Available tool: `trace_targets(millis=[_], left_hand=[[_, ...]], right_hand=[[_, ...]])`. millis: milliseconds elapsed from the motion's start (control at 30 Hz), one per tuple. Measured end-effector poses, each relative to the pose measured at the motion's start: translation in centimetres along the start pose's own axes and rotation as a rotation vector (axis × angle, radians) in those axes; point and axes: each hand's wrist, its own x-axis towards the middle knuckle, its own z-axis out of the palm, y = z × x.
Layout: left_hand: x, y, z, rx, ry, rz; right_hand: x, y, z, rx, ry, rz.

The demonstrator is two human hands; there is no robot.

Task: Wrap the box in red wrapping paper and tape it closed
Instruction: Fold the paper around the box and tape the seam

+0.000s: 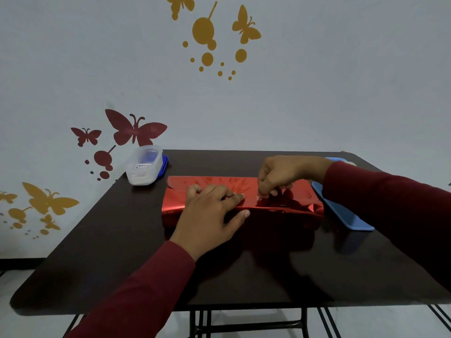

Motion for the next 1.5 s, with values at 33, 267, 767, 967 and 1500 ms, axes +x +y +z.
trace_targets(millis=[33, 267, 767, 967, 1500], left_hand=[[0.0, 0.0, 0.0, 0.000, -0.006, -0.002], [-0.1, 0.0, 0.1, 0.009, -0.019, -0.006], [0.0, -0.1, 0.1, 0.022, -0.037, -0.006], [-0.1, -0.2, 0.1, 0.025, -0.030, -0.006], [-0.1, 0.0, 0.1, 0.020, -0.022, -0.017]], right_hand=[[0.1, -0.1, 0.0, -0.005, -0.006, 0.001], [0.6, -0.3, -0.3, -0.001, -0.050, 0.065], [1.8, -2.6, -1.6, -0.055, -0.177, 0.453], [0.6, -2.3, -1.6, -0.230, -0.140, 0.471], [-1.7, -0.4, 0.1, -0.155, 0.400, 0.318]])
